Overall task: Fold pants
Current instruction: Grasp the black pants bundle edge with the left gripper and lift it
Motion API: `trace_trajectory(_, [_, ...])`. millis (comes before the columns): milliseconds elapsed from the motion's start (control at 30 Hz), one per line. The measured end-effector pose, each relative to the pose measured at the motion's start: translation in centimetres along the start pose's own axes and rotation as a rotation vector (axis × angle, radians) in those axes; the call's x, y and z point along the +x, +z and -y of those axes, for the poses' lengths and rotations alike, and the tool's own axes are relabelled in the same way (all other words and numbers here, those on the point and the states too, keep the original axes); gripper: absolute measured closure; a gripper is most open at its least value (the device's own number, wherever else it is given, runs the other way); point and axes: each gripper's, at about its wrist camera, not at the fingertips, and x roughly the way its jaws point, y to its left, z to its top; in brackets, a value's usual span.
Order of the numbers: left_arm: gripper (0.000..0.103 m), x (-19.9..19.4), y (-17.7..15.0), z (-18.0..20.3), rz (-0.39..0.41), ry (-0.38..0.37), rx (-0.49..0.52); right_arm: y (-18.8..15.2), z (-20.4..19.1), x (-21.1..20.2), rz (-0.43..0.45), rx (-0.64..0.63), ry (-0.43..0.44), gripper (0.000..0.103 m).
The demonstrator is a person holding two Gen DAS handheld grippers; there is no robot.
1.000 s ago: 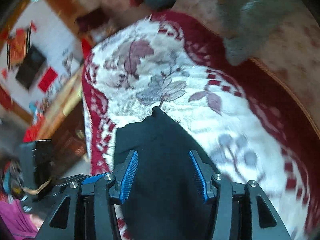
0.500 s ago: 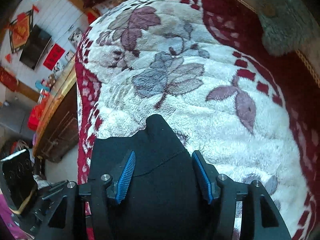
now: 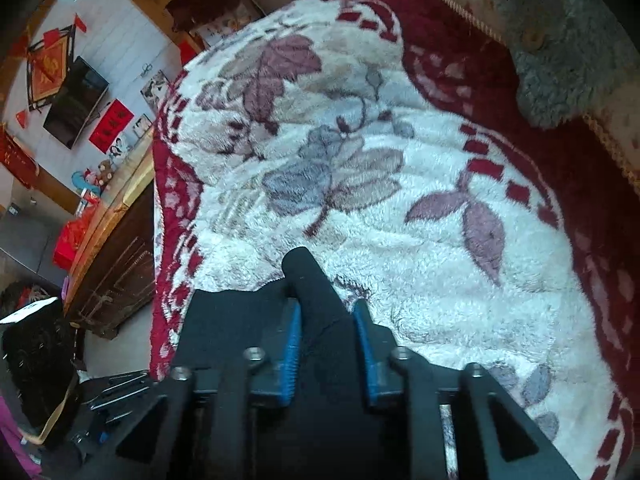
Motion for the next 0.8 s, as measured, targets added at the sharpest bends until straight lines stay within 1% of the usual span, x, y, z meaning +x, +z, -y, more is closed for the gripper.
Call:
trace_trajectory(67, [0.084, -0.5, 0.0, 0.6, 0.014, 0.001, 0.023, 0.0, -0.6, -1.0, 0.024, -0.018, 0.001, 0.086])
trace_trajectory(167, [0.085, -1.8, -0.3, 1.9, 0.049, 0.009, 0.068, 0.0, -1.9, -3.2, 0.055, -0.055, -0.017, 0.087])
trace_trajectory(267, [0.085, -3.6, -0.3, 3.5, 0.089, -0.005, 0.108, -0.1, -3.1, -6.6, 0.105, -0.073, -0.028, 0.087])
trace_trajectory(400, [0.085, -6.7, -1.1, 7.5, 0.162, -0.040, 0.223, -1.5, -4.4, -12.4, 0.195, -0.083, -0.058, 0.087])
trace_trajectory(500, [0.085, -9.1, -3.0, 11.6, 0.209, -0.086, 0.351, -3.7, -5.4, -17.6, 0.285, -0.084, -0.086, 0.088])
trace_trajectory(600, [0.085, -9.8, -4.9, 14.6, 0.214, -0.130, 0.434, -7.2, -5.8, -22.5, 0.366, -0.054, -0.116, 0.088])
trace_trajectory(667, [0.085, -10.0, -6.7, 16.5, 0.205, -0.162, 0.488, -10.1, -5.7, -25.3, 0.409, -0.019, -0.137, 0.088])
trace_trajectory(700, [0.085, -10.0, -8.2, 17.7, 0.192, -0.183, 0.526, -11.8, -5.4, -26.6, 0.426, 0.008, -0.144, 0.088])
trace_trajectory(733, [0.085, -9.9, -9.1, 18.4, 0.184, -0.190, 0.550, -13.1, -5.1, -27.5, 0.440, 0.029, -0.151, 0.088])
trace_trajectory(767, [0.085, -9.5, -10.4, 19.3, 0.170, -0.195, 0.585, -15.3, -4.6, -28.7, 0.460, 0.067, -0.160, 0.088])
trace_trajectory(800, [0.085, -9.2, -11.3, 19.9, 0.160, -0.198, 0.609, -16.9, -4.2, -29.3, 0.468, 0.094, -0.163, 0.088])
